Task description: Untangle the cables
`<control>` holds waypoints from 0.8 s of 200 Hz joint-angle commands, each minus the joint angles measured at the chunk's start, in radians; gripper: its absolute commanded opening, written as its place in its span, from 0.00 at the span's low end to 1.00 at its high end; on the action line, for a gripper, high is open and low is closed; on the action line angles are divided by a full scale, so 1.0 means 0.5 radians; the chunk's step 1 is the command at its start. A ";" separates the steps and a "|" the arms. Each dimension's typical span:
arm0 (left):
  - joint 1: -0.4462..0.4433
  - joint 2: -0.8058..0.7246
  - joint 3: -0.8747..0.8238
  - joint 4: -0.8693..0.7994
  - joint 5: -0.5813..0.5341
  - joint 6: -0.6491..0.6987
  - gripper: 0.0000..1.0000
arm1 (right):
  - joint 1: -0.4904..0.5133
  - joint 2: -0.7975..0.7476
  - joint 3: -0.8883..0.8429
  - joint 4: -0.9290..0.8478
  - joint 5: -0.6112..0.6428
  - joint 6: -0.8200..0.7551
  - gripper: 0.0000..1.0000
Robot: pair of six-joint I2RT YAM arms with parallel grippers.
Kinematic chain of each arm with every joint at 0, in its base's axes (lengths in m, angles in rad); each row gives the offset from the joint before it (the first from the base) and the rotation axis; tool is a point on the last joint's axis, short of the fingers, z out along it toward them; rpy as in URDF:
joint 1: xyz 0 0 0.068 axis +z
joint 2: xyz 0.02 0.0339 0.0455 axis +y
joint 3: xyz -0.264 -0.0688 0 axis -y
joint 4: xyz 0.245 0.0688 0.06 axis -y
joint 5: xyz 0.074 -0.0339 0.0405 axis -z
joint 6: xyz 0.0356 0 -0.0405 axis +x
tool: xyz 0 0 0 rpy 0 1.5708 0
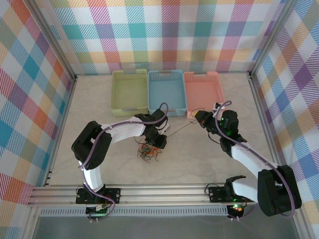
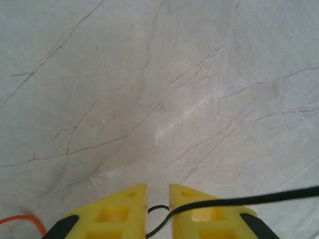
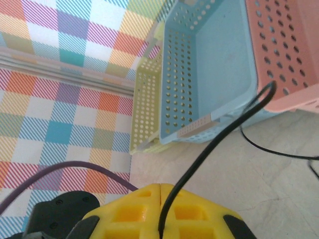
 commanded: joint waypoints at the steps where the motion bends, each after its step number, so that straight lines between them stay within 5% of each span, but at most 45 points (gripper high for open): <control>1: -0.007 0.032 0.038 -0.096 0.037 0.030 0.19 | -0.089 -0.097 -0.020 0.006 -0.033 0.049 0.00; 160: -0.018 0.054 0.054 -0.115 0.050 0.052 0.15 | -0.577 -0.263 -0.142 -0.174 -0.018 0.138 0.00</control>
